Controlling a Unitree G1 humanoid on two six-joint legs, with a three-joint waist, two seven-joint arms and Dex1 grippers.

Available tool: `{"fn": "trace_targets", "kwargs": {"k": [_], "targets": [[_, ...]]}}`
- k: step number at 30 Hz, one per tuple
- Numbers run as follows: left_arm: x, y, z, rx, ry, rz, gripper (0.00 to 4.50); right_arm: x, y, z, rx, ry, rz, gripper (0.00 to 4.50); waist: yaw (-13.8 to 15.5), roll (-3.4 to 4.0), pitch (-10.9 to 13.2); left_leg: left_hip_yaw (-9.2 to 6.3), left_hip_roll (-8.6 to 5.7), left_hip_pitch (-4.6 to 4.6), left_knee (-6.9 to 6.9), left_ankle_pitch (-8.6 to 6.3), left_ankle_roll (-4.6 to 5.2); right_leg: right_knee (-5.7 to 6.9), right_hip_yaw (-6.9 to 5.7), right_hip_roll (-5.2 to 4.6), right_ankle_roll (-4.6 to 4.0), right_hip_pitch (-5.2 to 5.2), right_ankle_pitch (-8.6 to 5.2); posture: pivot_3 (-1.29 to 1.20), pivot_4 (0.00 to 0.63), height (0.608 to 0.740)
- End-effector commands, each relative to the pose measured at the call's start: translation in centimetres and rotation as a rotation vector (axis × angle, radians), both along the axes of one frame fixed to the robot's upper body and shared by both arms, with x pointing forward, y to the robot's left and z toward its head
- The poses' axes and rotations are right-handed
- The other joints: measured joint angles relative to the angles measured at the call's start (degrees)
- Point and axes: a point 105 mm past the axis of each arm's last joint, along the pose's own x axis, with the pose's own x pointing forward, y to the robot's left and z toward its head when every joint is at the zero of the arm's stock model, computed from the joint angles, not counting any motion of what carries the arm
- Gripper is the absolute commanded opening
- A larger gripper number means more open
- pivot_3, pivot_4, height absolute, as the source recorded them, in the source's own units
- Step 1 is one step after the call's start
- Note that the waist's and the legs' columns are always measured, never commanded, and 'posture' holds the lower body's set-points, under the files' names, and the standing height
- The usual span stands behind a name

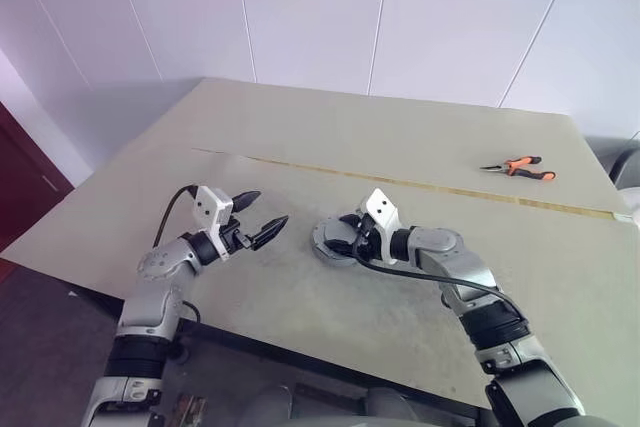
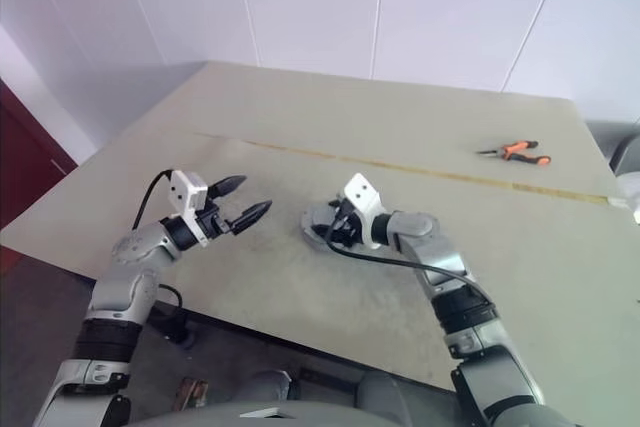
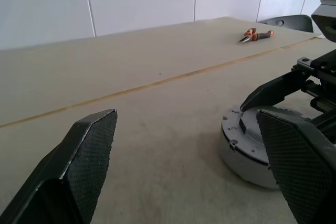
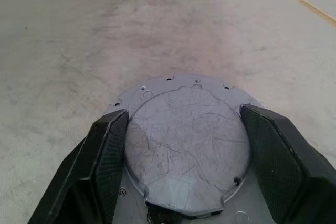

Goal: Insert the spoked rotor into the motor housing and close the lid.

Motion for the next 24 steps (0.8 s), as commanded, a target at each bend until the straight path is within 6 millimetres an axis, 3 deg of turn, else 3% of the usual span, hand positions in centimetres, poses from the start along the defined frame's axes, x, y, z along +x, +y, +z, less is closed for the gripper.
{"fn": "trace_targets", "kwargs": {"k": [1,13,20,24], "targets": [[-0.2,0.3,1.2,0.013,-0.061,0.015,4.50,0.7,1.6,2.5,0.112,-0.025,0.025,3.03,0.0,0.04,0.0,0.00,0.01,0.00,-0.01,0.00,0.00,0.00,0.00,0.01,-0.02,0.00,0.01,0.00,0.000,0.740],[-0.5,0.3,1.1,0.016,-0.059,0.026,4.50,0.3,1.3,1.3,0.038,-0.025,0.061,3.03,0.3,0.09,0.1,0.00,-0.03,-0.06,-0.16,0.02,0.04,-0.04,-0.01,-0.03,-0.01,-0.14,0.02,0.00,0.000,0.740],[-0.4,0.1,1.0,0.019,-0.053,0.020,4.50,1.8,-0.1,3.6,0.033,-0.108,0.032,3.03,0.4,0.12,0.1,0.01,-0.04,-0.05,-0.14,0.01,0.01,-0.05,0.00,-0.04,-0.02,-0.13,0.02,0.00,0.000,0.740],[-0.1,0.1,1.0,0.019,-0.052,0.016,4.50,1.9,-0.7,3.9,-0.008,-0.134,0.040,3.03,0.4,0.12,0.1,0.00,-0.04,-0.05,-0.11,0.01,0.01,-0.04,-0.01,-0.03,-0.02,-0.11,0.02,0.00,0.000,0.740]]}}
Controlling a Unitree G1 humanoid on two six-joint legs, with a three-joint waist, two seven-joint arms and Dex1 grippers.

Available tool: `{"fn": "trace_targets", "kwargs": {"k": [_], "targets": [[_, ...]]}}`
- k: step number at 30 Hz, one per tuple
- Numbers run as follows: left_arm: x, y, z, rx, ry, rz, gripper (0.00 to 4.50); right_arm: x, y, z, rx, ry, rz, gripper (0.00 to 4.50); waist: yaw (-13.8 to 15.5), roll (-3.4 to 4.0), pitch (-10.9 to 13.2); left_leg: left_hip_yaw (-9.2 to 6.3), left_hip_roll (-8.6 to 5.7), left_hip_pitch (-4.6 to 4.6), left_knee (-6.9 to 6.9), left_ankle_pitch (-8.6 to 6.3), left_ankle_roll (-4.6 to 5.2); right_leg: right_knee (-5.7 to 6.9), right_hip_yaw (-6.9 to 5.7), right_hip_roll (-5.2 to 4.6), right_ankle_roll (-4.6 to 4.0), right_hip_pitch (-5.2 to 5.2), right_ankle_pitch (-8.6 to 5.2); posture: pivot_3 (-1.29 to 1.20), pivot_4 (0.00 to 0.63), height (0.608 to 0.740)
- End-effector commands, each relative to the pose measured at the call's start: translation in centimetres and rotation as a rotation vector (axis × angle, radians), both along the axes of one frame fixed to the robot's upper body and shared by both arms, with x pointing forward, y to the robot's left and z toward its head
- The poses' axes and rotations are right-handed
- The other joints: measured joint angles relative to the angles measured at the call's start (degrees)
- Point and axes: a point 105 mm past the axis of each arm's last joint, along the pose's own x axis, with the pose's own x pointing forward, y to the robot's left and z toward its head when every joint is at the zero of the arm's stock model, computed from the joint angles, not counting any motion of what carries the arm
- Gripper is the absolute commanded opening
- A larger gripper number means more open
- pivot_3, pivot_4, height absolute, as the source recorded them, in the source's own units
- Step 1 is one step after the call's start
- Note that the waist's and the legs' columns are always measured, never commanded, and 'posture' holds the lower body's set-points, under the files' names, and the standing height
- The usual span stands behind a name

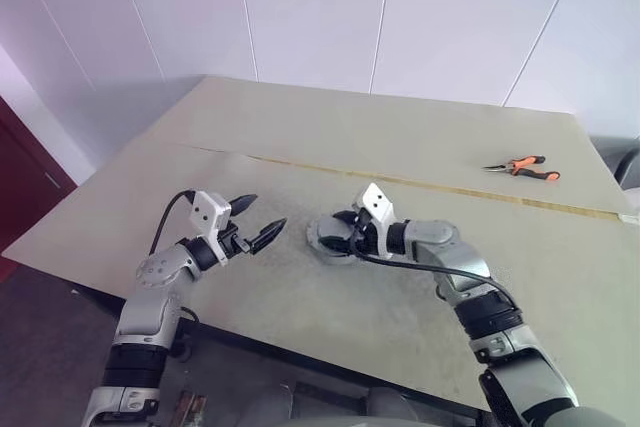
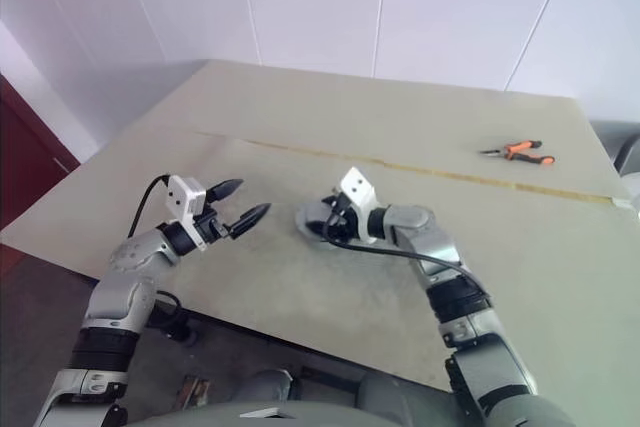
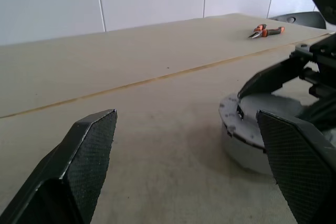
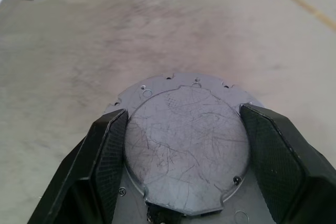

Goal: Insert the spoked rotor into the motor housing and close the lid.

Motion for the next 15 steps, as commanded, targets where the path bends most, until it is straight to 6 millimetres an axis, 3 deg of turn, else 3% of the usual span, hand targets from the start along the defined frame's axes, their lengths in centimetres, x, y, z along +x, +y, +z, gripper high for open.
{"fn": "trace_targets", "kwargs": {"k": [1,15], "targets": [[0.4,-0.2,1.3,0.013,-0.052,-0.014,4.50,1.0,-0.7,2.4,-0.010,-0.107,-0.005,3.03,0.0,0.00,0.0,0.00,0.00,0.00,0.01,0.00,0.00,0.00,0.00,0.00,0.00,0.01,0.00,0.00,0.000,0.740],[0.4,-0.4,1.4,0.013,-0.056,-0.022,4.50,-0.2,-0.6,0.3,-0.054,-0.053,0.036,3.03,0.0,0.00,0.0,0.00,0.00,0.00,0.00,0.01,0.01,-0.01,0.00,-0.01,0.00,0.02,0.00,0.00,0.000,0.740]]}}
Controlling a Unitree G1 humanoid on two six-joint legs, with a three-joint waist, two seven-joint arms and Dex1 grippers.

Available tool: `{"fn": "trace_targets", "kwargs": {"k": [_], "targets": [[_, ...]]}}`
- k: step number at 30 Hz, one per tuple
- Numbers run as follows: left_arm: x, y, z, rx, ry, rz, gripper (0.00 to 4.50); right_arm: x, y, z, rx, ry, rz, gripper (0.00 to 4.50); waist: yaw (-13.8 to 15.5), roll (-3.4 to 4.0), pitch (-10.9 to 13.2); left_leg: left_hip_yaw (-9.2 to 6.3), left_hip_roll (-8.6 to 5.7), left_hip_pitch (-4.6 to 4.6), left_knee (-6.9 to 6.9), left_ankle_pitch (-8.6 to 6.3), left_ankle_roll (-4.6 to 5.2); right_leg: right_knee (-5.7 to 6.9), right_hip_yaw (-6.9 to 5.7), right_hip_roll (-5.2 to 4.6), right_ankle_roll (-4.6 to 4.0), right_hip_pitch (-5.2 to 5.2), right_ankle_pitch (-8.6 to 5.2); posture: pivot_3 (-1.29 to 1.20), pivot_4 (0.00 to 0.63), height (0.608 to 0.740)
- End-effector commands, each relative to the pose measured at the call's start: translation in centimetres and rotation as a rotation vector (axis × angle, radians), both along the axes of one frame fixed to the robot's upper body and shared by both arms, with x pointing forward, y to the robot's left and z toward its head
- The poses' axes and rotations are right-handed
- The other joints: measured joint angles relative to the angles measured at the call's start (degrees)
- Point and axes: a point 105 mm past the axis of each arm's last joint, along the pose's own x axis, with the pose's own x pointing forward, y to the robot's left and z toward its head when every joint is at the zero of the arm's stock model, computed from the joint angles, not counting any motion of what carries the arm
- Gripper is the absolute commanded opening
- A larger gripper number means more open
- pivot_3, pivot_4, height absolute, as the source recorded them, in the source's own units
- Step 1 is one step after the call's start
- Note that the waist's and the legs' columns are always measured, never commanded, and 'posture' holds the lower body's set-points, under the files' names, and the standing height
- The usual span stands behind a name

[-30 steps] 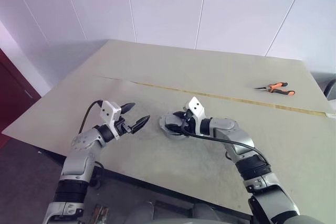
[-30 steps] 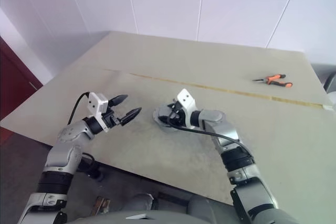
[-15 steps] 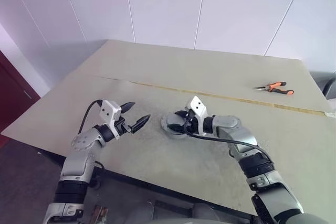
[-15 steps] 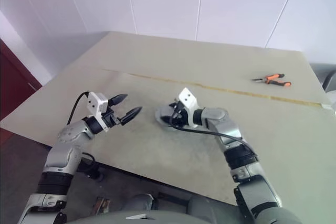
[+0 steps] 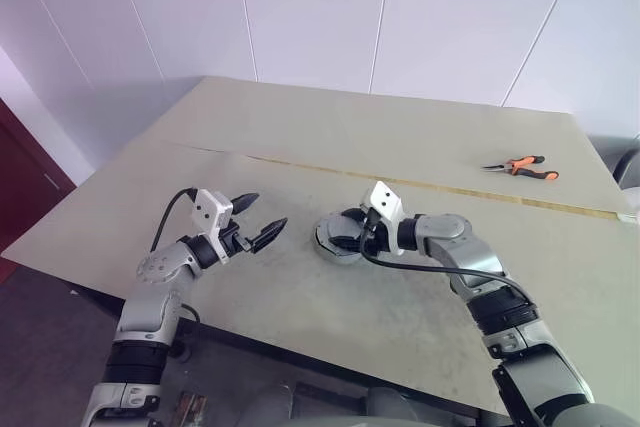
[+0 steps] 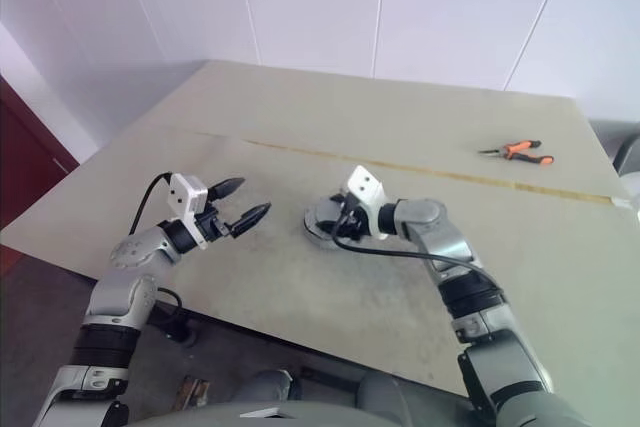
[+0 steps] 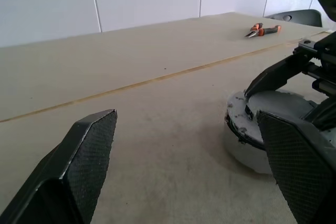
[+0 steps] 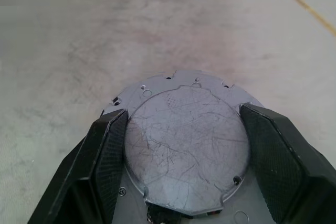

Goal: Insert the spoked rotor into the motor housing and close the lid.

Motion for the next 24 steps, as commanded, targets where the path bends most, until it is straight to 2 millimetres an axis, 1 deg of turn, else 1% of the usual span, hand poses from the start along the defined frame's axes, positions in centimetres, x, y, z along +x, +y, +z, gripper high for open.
{"fn": "trace_targets", "kwargs": {"k": [1,13,17,24], "targets": [[0.2,-0.3,1.3,0.005,-0.051,-0.009,4.50,0.3,0.3,0.9,0.010,-0.050,0.000,3.03,0.0,0.00,0.0,0.00,0.00,0.00,0.00,0.00,0.00,0.00,0.00,0.00,0.00,0.00,0.00,0.00,0.000,0.740],[0.1,-0.6,1.4,0.004,-0.053,-0.013,4.50,-0.3,0.5,-0.2,0.015,-0.010,0.014,3.03,0.0,0.00,0.0,0.00,0.00,0.01,0.00,-0.01,-0.01,0.00,0.00,0.01,0.00,0.01,0.00,0.00,0.000,0.740],[0.2,-0.6,1.5,0.005,-0.055,-0.012,4.50,-0.9,0.4,-0.8,-0.007,0.022,0.042,3.03,0.0,0.00,0.0,0.00,0.00,0.01,-0.01,-0.01,-0.01,0.00,0.00,0.00,0.00,0.00,0.00,0.00,0.000,0.740],[0.2,-0.6,1.6,0.006,-0.055,-0.011,4.50,-0.9,0.3,-1.1,-0.038,0.019,0.054,3.03,0.0,-0.01,0.0,-0.01,0.00,0.01,-0.04,-0.01,-0.01,-0.03,0.00,0.00,0.00,0.00,0.00,0.00,0.000,0.740]]}}
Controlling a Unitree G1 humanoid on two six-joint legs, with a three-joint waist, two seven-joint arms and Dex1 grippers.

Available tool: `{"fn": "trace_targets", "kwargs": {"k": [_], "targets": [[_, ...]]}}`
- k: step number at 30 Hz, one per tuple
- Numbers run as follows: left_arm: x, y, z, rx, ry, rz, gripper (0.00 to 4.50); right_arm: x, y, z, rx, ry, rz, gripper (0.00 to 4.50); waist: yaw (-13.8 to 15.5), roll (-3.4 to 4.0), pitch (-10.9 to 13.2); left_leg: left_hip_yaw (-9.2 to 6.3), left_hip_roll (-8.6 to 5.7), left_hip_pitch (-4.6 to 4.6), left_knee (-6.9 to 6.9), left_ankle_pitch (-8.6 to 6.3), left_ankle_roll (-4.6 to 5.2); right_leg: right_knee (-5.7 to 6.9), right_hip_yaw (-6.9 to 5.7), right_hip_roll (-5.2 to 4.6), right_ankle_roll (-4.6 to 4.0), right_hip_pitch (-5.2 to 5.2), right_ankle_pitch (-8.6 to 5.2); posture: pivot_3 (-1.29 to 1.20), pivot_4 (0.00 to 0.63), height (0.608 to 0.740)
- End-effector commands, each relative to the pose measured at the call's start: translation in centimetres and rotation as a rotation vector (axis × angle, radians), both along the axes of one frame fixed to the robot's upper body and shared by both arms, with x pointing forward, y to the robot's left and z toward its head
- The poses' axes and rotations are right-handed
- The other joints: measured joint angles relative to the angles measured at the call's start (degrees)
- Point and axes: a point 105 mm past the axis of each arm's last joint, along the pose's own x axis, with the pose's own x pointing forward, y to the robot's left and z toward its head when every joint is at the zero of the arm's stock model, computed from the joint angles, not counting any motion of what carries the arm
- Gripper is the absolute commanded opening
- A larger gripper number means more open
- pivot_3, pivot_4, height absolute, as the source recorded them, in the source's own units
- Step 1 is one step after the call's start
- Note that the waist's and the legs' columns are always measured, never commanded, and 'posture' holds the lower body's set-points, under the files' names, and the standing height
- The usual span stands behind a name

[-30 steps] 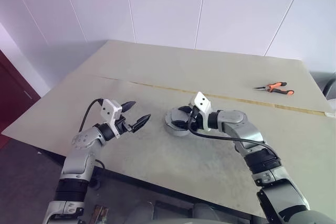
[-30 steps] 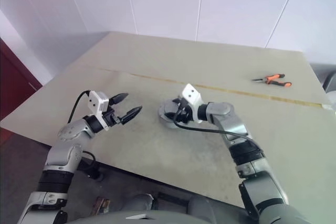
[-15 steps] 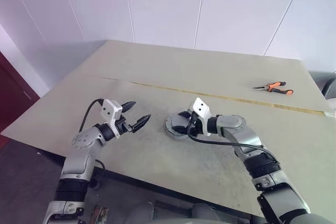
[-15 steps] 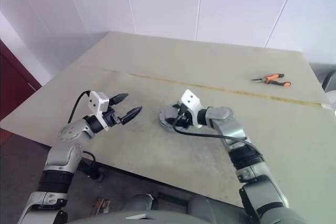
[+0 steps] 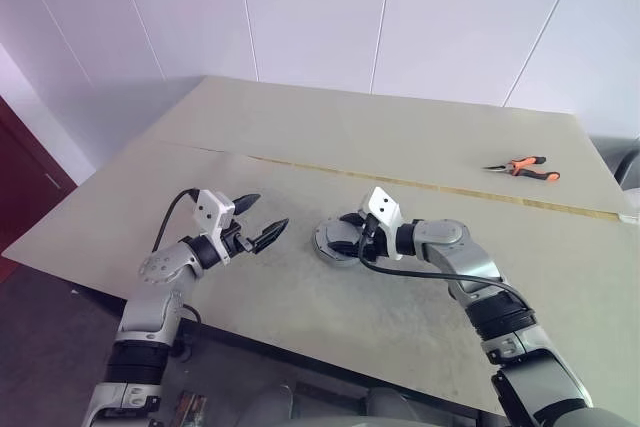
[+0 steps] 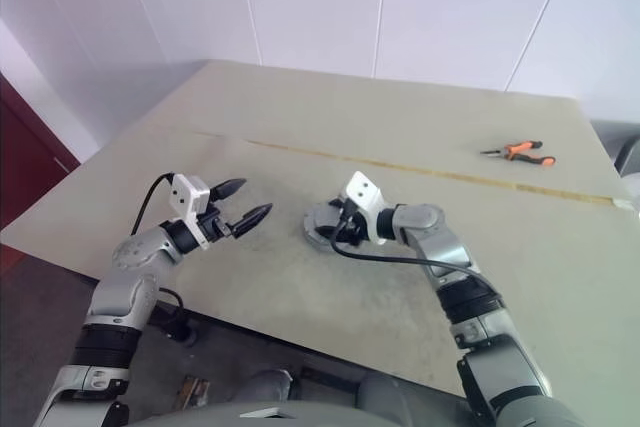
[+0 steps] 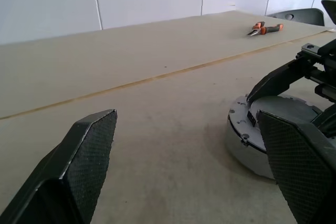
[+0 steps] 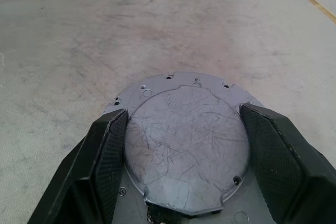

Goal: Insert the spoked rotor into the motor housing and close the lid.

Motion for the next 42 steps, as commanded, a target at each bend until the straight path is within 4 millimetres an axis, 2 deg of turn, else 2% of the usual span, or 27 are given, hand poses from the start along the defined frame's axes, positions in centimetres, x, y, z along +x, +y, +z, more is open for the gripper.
{"fn": "trace_targets", "kwargs": {"k": [1,8,13,20,30,42], "targets": [[0.2,-0.4,1.7,0.005,-0.062,-0.018,4.50,-0.6,0.2,-0.8,-0.040,0.026,0.042,3.03,0.0,0.00,0.0,0.00,0.00,0.00,0.00,0.00,0.00,0.00,0.00,0.00,0.00,0.00,0.00,0.00,0.000,0.740],[0.2,-0.5,1.7,0.005,-0.062,-0.019,4.50,-1.0,-0.1,-1.4,-0.099,0.028,0.081,3.03,0.1,-0.01,0.0,-0.01,0.00,0.01,0.00,0.00,0.00,-0.03,-0.01,-0.01,0.00,0.03,0.00,0.00,0.000,0.740],[0.2,-0.5,1.7,0.005,-0.062,-0.016,4.50,-0.5,-0.3,-1.6,-0.121,0.007,0.067,3.03,0.1,-0.02,0.0,-0.01,-0.01,0.01,0.00,-0.01,-0.01,-0.05,-0.02,-0.01,0.00,0.04,0.00,0.00,0.000,0.740],[0.2,-0.6,1.5,0.008,-0.059,-0.016,4.50,-0.9,0.6,-0.9,-0.031,0.036,0.099,3.03,0.1,-0.02,0.0,-0.01,-0.01,0.04,0.02,-0.01,-0.01,-0.05,-0.02,-0.01,-0.01,0.08,0.00,0.00,0.000,0.740],[0.4,-0.7,1.4,0.013,-0.058,-0.018,4.50,-1.7,1.2,-0.7,0.002,0.057,0.134,3.03,0.1,-0.02,0.0,-0.01,0.00,0.04,-0.10,0.04,0.07,-0.05,-0.02,-0.01,0.00,0.05,-0.01,0.00,0.000,0.740],[0.5,-0.8,1.3,0.014,-0.056,-0.018,4.50,-1.0,0.7,-1.3,-0.122,-0.017,0.152,3.03,0.0,-0.02,0.0,-0.01,-0.01,0.04,-0.09,0.04,0.06,-0.05,-0.02,-0.01,-0.01,0.06,-0.01,0.00,0.000,0.740]]}}
